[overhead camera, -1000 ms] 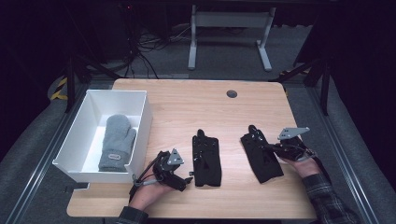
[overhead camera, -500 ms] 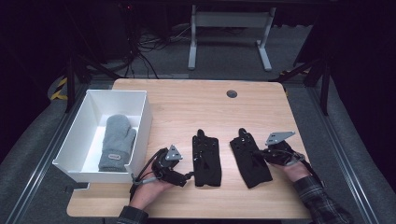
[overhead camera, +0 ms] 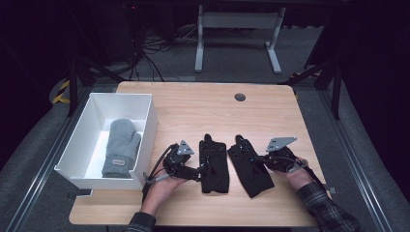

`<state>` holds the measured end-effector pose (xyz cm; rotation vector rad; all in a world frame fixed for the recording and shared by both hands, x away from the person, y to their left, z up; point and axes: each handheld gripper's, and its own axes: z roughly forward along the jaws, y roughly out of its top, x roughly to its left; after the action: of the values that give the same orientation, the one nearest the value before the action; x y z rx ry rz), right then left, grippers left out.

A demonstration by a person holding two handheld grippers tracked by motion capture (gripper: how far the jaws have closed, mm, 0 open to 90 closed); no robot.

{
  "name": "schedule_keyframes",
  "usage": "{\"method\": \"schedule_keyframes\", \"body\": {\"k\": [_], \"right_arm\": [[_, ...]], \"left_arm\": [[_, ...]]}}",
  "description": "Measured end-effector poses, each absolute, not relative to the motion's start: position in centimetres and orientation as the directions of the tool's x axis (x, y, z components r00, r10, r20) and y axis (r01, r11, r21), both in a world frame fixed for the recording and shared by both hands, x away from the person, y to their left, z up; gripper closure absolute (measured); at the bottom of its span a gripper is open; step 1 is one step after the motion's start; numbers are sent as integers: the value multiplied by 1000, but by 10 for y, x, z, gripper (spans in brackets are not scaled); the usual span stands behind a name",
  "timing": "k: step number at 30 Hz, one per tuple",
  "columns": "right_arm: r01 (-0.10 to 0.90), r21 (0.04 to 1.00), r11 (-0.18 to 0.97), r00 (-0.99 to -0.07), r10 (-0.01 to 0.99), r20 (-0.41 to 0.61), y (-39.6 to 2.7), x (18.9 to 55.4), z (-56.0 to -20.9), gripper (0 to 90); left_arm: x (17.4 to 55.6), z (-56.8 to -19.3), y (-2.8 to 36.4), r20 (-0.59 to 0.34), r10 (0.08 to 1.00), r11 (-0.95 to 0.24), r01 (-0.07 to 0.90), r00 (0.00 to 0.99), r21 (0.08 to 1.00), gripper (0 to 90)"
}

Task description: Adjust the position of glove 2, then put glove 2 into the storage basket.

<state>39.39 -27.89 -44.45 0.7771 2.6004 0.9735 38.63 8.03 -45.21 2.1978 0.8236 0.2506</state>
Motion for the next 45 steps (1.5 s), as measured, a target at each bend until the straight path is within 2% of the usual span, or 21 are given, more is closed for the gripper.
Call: {"method": "schedule_keyframes", "body": {"k": [3,11,20,27,35,45], "right_arm": [[399,670,626,-818,574,-49,-287,391,-444,900],[412,663,625,-813,581,-41,-300,389,-446,900],[413,644,644,-828,561,-29,-300,385,-452,900],[407,646,646,-842,540,-10,-296,380,-453,900],[387,648,656,-864,503,6,-284,375,-453,900],[368,656,659,-879,476,14,-269,374,-454,900]], "left_arm": [[392,-453,77,-104,651,-468,505,752,725,285],[404,-461,64,-163,653,-486,574,740,659,559],[401,-459,60,-189,651,-480,591,736,648,856],[401,-452,67,-247,658,-425,621,712,658,875],[399,-433,73,-330,602,-361,617,727,699,875],[402,-414,68,-353,555,-337,591,753,733,875]]}}
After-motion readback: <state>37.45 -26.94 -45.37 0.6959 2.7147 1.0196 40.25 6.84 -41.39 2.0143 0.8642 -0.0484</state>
